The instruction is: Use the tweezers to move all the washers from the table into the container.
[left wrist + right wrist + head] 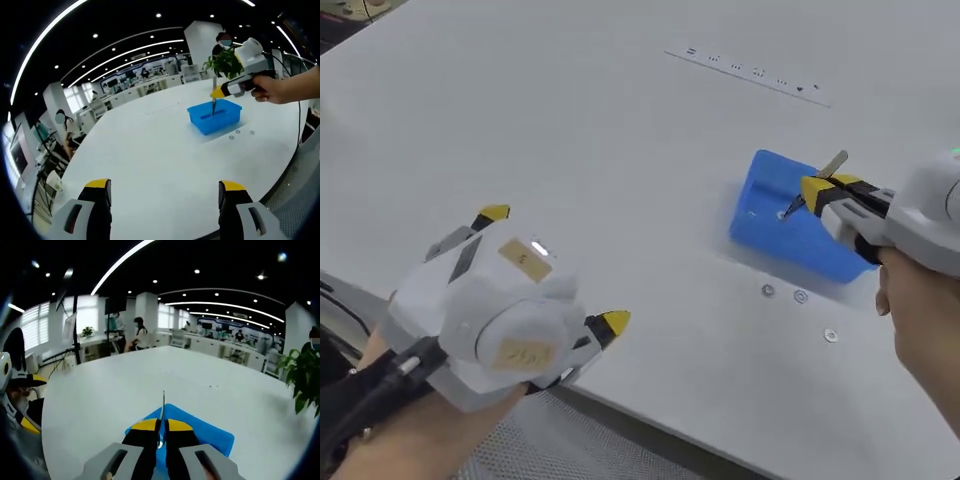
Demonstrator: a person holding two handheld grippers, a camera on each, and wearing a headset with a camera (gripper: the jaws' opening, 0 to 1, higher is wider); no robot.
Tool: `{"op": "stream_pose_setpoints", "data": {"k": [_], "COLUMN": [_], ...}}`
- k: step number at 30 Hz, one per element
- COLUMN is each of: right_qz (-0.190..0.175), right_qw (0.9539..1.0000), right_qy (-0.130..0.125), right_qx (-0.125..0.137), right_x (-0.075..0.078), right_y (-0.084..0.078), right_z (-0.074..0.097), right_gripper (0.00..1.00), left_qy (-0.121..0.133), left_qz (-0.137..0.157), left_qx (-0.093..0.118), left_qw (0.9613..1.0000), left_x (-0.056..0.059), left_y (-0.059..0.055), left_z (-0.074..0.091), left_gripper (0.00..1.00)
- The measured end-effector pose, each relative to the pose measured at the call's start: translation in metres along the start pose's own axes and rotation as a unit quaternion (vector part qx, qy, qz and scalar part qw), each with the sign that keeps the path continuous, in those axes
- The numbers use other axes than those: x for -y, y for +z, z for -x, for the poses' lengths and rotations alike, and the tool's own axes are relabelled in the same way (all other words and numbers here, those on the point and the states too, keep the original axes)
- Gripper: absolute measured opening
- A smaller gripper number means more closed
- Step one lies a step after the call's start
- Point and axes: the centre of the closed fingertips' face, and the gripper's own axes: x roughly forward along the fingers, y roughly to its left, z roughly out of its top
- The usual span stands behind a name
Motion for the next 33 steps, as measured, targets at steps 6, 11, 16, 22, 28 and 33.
{"op": "stream_pose_setpoints", "data": {"k": [6,11,16,22,28,33], "right_qz": [0.008,0.008,0.005,0.008,0.004,0.009], "right_qw": [0.9999,0.9998,0.9997,0.9997,0.9998,0.9998], "right_qy": [0.004,0.005,0.001,-0.005,-0.007,-0.006], "right_qx": [-0.012,-0.017,-0.022,-0.021,-0.018,-0.016], "right_x": [-0.004,-0.006,-0.005,-0.002,-0.002,-0.003], "right_y": [-0.013,-0.019,-0.022,-0.025,-0.024,-0.025], "right_z": [-0.011,-0.019,-0.025,-0.029,-0.030,-0.028], "right_gripper": [0.01,0.01,0.01,0.01,0.01,0.02], "left_qy": [0.000,-0.001,-0.001,-0.002,-0.006,-0.005], "left_qz": [-0.001,-0.001,-0.003,-0.004,-0.006,-0.006], "left_qx": [-0.003,-0.006,-0.010,-0.011,-0.013,-0.014], "left_qw": [1.0000,1.0000,0.9999,0.9999,0.9999,0.9999], "left_x": [0.000,0.000,0.000,0.001,0.003,0.002], "left_y": [-0.001,-0.003,-0.004,-0.004,-0.004,-0.005], "left_z": [0.000,-0.001,-0.001,-0.001,-0.002,-0.002], "left_gripper": [0.91,0.90,0.90,0.90,0.89,0.89]}}
